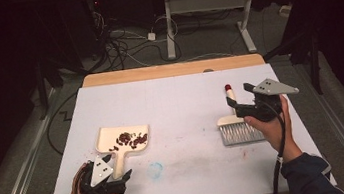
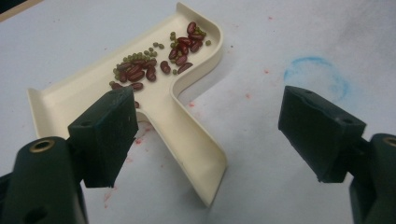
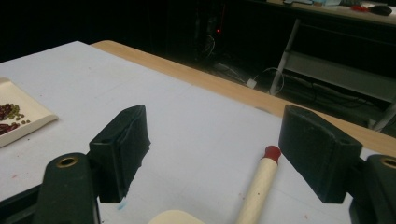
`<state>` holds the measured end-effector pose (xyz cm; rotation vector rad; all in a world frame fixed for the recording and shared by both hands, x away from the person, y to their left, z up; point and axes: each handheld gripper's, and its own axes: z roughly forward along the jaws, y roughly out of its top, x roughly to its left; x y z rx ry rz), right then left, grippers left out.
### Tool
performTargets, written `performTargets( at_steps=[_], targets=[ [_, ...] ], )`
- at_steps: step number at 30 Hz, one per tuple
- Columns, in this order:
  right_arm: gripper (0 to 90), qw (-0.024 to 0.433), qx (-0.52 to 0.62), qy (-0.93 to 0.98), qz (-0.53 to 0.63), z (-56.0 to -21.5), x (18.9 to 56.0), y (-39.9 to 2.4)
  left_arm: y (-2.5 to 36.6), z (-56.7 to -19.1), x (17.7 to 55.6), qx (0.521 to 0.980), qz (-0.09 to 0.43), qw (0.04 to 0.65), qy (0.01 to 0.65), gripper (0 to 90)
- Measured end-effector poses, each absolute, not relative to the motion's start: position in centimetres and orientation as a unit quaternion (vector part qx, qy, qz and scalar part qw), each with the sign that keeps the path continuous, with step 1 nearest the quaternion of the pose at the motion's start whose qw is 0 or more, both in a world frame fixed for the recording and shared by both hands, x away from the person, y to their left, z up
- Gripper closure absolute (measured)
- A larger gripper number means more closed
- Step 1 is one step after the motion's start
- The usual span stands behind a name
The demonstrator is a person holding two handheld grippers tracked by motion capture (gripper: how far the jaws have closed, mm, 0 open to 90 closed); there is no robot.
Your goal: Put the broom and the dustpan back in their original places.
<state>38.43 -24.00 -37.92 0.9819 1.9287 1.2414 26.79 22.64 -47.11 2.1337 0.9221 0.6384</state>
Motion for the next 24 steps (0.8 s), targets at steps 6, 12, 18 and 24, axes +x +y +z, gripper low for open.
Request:
performTargets(
  at_steps=[6, 12, 18, 24],
  targets=[
    [24.8, 0.319, 0.36, 0.736, 0.477, -37.6, 37.5, -23.9, 22.6, -47.1, 26.8, 0.828, 0.246, 0.358, 0.355, 19.4],
    [24.5, 0.327, 0.345, 0.744, 0.47, -37.4, 36.5, -23.7, 22.7, -47.1, 26.8, 0.828, 0.245, 0.359, 0.355, 19.3],
    [24.6, 0.321, 0.339, 0.748, 0.472, -37.5, 35.6, -24.0, 22.7, -47.1, 26.8, 0.828, 0.246, 0.359, 0.355, 19.3],
    [24.6, 0.323, 0.328, 0.752, 0.473, -37.5, 34.7, -24.2, 22.6, -47.1, 26.8, 0.83, 0.245, 0.357, 0.352, 19.2]
  ],
)
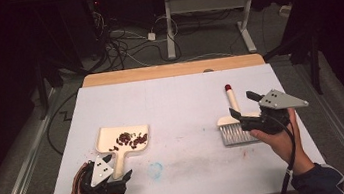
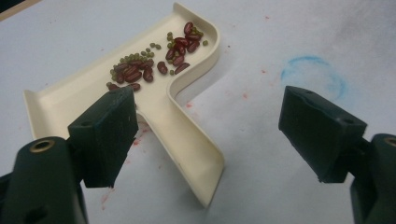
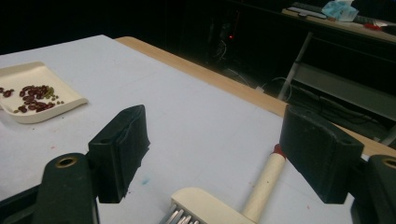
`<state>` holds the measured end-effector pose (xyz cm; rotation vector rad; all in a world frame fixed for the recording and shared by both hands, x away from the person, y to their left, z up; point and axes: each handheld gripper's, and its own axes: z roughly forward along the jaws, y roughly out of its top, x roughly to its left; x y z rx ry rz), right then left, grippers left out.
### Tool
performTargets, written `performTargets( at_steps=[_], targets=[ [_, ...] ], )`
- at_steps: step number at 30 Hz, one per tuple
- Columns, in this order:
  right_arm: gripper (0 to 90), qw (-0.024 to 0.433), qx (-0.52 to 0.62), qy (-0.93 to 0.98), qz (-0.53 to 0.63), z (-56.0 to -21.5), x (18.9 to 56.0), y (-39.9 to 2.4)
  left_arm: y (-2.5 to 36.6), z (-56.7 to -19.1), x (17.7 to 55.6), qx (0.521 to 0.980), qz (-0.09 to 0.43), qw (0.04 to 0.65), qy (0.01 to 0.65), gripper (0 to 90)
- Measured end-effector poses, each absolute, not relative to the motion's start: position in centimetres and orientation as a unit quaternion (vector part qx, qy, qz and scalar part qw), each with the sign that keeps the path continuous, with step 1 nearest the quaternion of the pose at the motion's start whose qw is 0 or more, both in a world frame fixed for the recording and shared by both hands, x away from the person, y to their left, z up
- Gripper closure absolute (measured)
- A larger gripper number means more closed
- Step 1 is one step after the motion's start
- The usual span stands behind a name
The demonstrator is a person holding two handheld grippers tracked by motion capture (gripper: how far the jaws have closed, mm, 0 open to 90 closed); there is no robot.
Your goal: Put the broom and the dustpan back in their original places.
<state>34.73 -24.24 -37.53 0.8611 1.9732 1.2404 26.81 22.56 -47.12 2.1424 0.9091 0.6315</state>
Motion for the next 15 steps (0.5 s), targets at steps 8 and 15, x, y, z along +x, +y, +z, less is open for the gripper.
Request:
performTargets(
  at_steps=[8, 15],
  targets=[
    [24.4, 0.336, 0.305, 0.754, 0.475, -37.8, 33.6, -24.5, 22.6, -47.1, 26.8, 0.831, 0.244, 0.356, 0.351, 19.2],
    [24.0, 0.335, 0.29, 0.759, 0.477, -38.4, 32.7, -24.6, 22.6, -47.1, 26.8, 0.831, 0.246, 0.354, 0.35, 19.2]
  ],
)
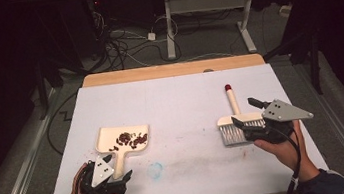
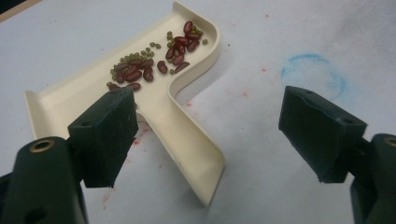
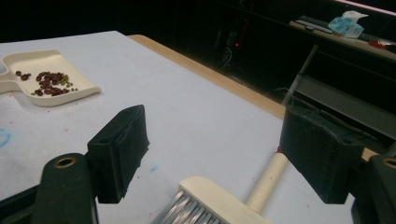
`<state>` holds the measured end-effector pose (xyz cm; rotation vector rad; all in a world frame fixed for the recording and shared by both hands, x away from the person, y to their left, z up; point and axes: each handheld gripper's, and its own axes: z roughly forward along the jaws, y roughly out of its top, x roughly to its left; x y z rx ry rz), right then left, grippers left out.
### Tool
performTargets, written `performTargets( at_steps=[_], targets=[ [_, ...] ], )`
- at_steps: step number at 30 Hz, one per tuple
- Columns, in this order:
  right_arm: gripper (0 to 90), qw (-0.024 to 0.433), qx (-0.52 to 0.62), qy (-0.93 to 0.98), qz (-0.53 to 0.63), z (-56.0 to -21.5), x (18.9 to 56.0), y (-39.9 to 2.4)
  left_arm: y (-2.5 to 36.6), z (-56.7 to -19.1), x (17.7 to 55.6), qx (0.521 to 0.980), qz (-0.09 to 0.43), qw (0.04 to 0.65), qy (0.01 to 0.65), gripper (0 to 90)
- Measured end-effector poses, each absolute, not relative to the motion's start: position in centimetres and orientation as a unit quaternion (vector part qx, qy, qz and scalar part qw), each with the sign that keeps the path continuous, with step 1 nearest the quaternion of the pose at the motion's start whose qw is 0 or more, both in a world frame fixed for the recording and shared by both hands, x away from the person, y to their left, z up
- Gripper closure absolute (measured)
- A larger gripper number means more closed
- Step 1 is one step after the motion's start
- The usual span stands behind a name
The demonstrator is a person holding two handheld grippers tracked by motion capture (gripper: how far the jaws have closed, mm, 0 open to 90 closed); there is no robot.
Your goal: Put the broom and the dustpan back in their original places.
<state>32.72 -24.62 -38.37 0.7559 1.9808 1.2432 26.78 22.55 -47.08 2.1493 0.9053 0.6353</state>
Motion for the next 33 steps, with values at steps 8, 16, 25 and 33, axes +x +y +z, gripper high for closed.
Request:
performTargets(
  at_steps=[8, 16, 25, 33],
  targets=[
    [23.9, 0.337, 0.273, 0.762, 0.481, -39.6, 31.9, -24.9, 22.5, -47.2, 26.9, 0.833, 0.245, 0.351, 0.35, 19.2],
    [24.0, 0.331, 0.281, 0.772, 0.464, -41.1, 31.4, -25.4, 22.6, -47.1, 26.9, 0.833, 0.246, 0.353, 0.349, 19.2],
    [24.7, 0.319, 0.295, 0.777, 0.455, -43.2, 30.7, -26.2, 22.5, -47.0, 27.0, 0.832, 0.251, 0.354, 0.347, 19.2],
    [24.7, 0.316, 0.289, 0.78, 0.458, -44.5, 29.7, -27.0, 22.5, -47.0, 27.0, 0.83, 0.248, 0.358, 0.349, 19.2]
  ],
)
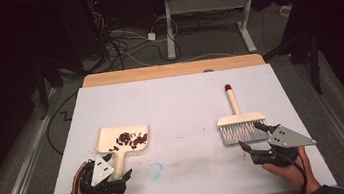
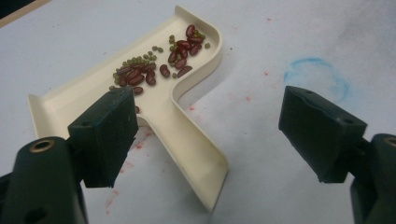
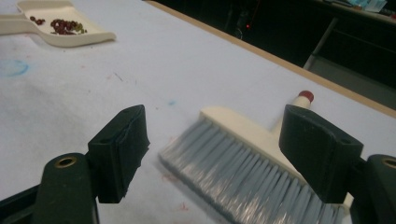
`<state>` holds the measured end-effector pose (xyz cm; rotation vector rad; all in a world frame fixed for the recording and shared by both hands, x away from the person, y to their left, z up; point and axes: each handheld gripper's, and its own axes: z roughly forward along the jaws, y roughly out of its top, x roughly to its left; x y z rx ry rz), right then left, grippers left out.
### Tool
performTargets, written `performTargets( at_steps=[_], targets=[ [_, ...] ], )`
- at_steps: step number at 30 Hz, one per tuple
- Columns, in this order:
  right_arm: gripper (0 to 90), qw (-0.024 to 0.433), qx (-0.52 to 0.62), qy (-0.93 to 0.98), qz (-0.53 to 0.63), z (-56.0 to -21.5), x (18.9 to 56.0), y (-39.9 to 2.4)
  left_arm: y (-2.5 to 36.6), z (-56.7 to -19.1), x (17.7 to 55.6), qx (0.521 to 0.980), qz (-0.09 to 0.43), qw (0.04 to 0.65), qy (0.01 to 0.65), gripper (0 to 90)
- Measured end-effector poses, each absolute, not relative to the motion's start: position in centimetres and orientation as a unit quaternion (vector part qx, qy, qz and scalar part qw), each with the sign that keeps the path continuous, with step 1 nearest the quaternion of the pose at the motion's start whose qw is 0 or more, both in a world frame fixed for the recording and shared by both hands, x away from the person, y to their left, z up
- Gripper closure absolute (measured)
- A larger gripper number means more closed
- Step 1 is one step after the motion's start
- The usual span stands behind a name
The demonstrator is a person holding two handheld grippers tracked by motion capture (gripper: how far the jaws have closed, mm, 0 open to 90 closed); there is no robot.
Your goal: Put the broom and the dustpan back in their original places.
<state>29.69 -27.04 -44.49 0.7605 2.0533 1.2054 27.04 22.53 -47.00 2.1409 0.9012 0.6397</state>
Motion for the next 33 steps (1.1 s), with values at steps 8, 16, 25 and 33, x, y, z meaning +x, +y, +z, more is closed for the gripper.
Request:
performTargets(
  at_steps=[8, 16, 25, 33],
  targets=[
    [23.5, 0.292, 0.297, 0.783, 0.462, -46.1, 28.4, -27.8, 22.6, -47.0, 27.0, 0.83, 0.246, 0.36, 0.347, 19.2],
    [20.6, 0.28, 0.301, 0.787, 0.461, -47.0, 28.0, -28.1, 22.4, -47.0, 27.0, 0.832, 0.246, 0.359, 0.345, 19.2],
    [16.7, 0.288, 0.3, 0.786, 0.458, -47.0, 27.5, -27.9, 22.4, -46.7, 26.8, 0.829, 0.255, 0.363, 0.34, 19.2],
    [16.5, 0.305, 0.303, 0.776, 0.462, -46.5, 27.1, -28.0, 22.4, -46.7, 26.7, 0.831, 0.256, 0.364, 0.334, 19.2]
  ],
)
